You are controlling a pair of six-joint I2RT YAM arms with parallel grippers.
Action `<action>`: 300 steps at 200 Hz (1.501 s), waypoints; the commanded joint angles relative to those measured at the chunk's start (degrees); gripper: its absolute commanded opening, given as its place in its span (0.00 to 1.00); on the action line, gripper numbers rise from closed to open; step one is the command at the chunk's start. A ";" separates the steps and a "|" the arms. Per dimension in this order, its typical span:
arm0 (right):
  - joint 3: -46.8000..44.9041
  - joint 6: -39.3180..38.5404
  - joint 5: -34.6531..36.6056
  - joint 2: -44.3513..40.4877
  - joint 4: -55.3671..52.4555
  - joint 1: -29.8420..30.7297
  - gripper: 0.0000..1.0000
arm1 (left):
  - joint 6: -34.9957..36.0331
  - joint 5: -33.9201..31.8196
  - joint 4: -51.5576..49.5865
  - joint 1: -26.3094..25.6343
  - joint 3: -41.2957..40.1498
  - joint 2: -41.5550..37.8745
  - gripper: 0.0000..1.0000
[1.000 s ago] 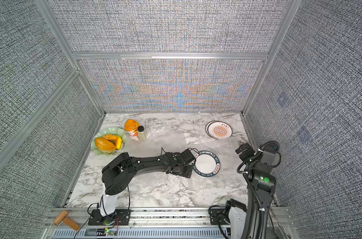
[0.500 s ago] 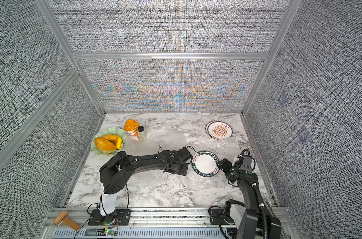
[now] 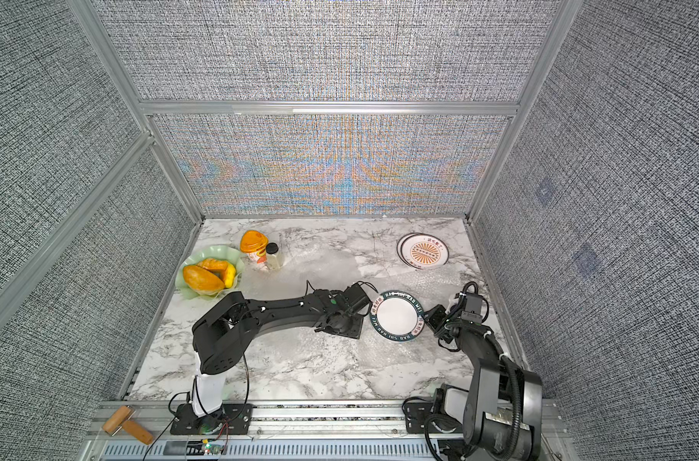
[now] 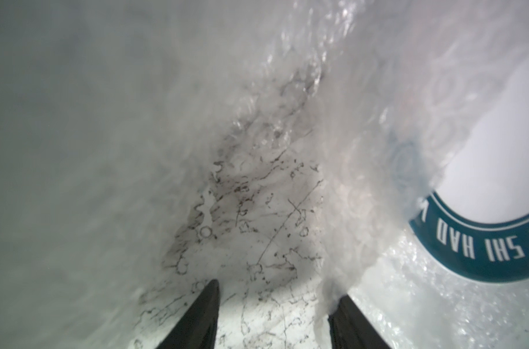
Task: Unpack dinner plates from bubble wrap
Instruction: Pick up the plate from the bubble wrap.
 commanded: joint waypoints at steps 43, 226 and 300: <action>1.22 -0.38 -2.92 4.21 3.37 0.76 0.28 | 0.32 0.80 -1.01 0.09 0.54 0.69 0.57; 7.94 -2.20 1.00 -5.76 -9.65 2.04 0.00 | -0.10 0.01 -0.94 0.10 -1.00 -0.51 0.56; 20.78 1.18 6.67 -11.11 -17.00 1.18 0.00 | -0.01 0.18 -0.75 0.17 -1.56 -2.23 0.56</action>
